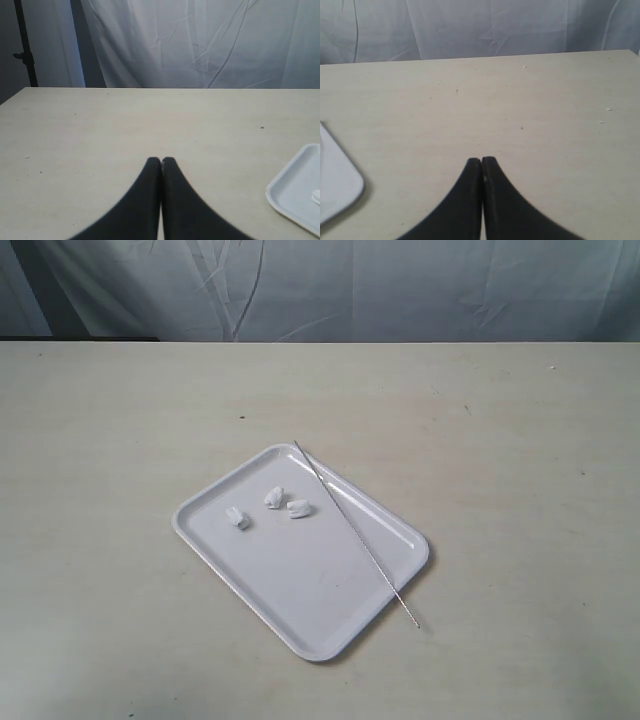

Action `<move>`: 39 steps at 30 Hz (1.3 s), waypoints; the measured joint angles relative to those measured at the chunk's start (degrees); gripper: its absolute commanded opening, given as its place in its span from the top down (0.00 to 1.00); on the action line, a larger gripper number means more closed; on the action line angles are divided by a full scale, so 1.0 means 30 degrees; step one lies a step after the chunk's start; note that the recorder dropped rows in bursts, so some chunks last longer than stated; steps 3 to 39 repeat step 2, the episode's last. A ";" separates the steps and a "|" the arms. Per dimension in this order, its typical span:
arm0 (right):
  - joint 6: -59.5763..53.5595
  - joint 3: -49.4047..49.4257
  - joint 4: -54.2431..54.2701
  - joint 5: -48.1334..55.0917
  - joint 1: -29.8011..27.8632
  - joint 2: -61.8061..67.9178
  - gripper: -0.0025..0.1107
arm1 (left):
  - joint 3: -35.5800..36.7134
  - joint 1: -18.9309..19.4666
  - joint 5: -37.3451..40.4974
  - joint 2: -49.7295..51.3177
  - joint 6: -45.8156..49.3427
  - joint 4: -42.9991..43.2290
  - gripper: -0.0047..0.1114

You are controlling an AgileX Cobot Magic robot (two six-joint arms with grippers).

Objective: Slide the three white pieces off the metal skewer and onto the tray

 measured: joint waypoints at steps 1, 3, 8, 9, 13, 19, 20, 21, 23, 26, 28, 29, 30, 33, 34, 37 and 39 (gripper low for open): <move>0.0000 0.0000 0.0000 0.0000 0.0000 0.0000 0.98 | 0.0000 0.0000 0.0000 0.0000 0.0000 0.0000 0.96; 0.0000 0.0000 0.0000 0.0000 0.0000 0.0000 0.98 | 0.0000 0.0000 0.0000 0.0000 0.0000 0.0000 0.96; 0.0000 0.0000 0.0000 0.0000 0.0000 0.0000 0.98 | 0.0000 0.0000 0.0000 0.0000 0.0000 0.0000 0.96; 0.0000 0.0000 0.0000 0.0000 0.0000 0.0000 0.98 | 0.0000 0.0000 0.0000 0.0000 0.0000 0.0000 0.96; 0.0000 0.0000 0.0000 0.0000 0.0000 0.0000 0.98 | 0.0000 0.0000 0.0000 0.0000 0.0000 0.0000 0.96; 0.0000 0.0000 0.0000 0.0000 0.0000 0.0000 0.98 | 0.0000 0.0000 0.0000 0.0000 0.0000 0.0000 0.96; 0.0000 0.0000 0.0000 0.0000 0.0000 0.0000 0.98 | 0.0000 0.0000 0.0000 0.0000 0.0000 0.0000 0.96; 0.0000 0.0000 0.0000 0.0000 0.0000 0.0000 0.98 | 0.0000 0.0000 0.0000 0.0000 0.0000 0.0000 0.96; 0.0000 0.0000 0.0000 0.0000 0.0000 0.0000 0.98 | 0.0000 0.0000 0.0000 0.0000 0.0000 0.0000 0.96; 0.0000 0.0000 0.0000 0.0000 0.0000 0.0000 0.98 | 0.0000 0.0000 0.0000 0.0000 0.0000 0.0000 0.96; 0.0000 0.0000 0.0000 0.0000 0.0000 0.0000 0.98 | 0.0000 0.0000 0.0000 0.0000 0.0000 0.0000 0.96; 0.0000 0.0000 0.0000 0.0000 0.0000 0.0000 0.98 | 0.0000 0.0000 0.0000 0.0000 0.0000 0.0000 0.96; 0.0000 0.0000 0.0000 0.0000 0.0000 0.0000 0.98 | 0.0000 0.0000 0.0000 0.0000 0.0000 0.0000 0.96; 0.0000 0.0000 0.0000 0.0000 0.0000 0.0000 0.98 | 0.0000 0.0000 0.0000 0.0000 0.0000 0.0000 0.96; 0.0000 0.0000 0.0000 0.0000 0.0000 0.0000 0.98 | 0.0000 0.0000 0.0000 0.0000 0.0000 0.0000 0.96; 0.0000 0.0000 0.0000 0.0000 0.0000 0.0000 0.98 | 0.0000 0.0000 0.0000 0.0000 0.0000 0.0000 0.96; 0.0000 0.0000 0.0000 0.0000 0.0000 0.0000 0.98 | 0.0000 0.0000 0.0000 0.0000 0.0000 0.0000 0.96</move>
